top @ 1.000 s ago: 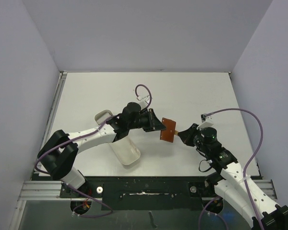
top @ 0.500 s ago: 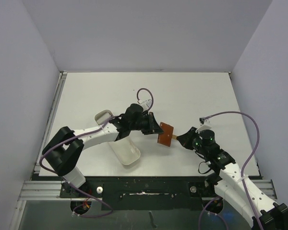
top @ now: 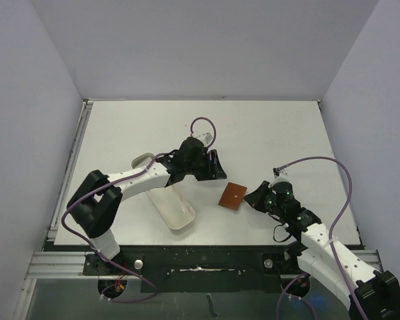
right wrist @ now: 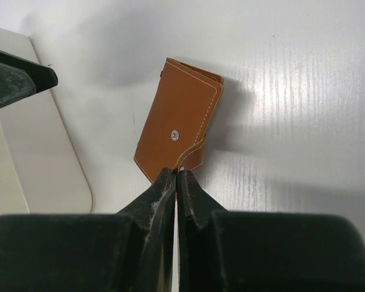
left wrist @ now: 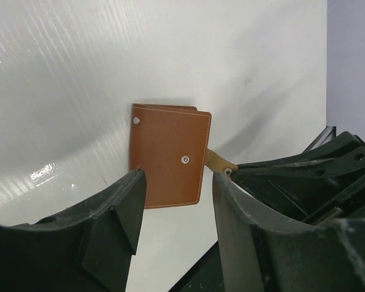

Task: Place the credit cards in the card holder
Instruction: Open the card holder at the center of the board.

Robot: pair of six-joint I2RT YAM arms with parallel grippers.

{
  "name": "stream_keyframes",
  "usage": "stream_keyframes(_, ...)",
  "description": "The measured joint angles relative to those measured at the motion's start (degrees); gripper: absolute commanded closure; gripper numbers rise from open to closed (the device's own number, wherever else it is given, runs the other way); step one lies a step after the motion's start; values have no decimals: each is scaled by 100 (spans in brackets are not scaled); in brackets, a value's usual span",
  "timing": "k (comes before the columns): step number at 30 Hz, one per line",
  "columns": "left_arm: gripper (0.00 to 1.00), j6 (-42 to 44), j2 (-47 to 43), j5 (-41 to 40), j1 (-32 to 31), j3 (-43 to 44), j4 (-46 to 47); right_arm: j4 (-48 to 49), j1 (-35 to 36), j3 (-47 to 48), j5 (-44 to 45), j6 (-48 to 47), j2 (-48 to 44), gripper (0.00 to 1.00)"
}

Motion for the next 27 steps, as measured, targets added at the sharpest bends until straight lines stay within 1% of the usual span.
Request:
stream_keyframes(6, 53, 192, 9, 24, 0, 7, -179, 221, 0, 0, -179, 168, -39, 100)
stream_keyframes(11, 53, 382, 7, 44, 0, 15, -420, 625, 0, 2, -365, 400, -214, 100)
stream_keyframes(15, 53, 439, 2, 24, 0, 17, -573, 994, 0, 2, -435, 531, -173, 100)
stream_keyframes(27, 53, 433, -356, -302, 9, 17, -732, 1790, 0, 76, -754, 796, 769, 100)
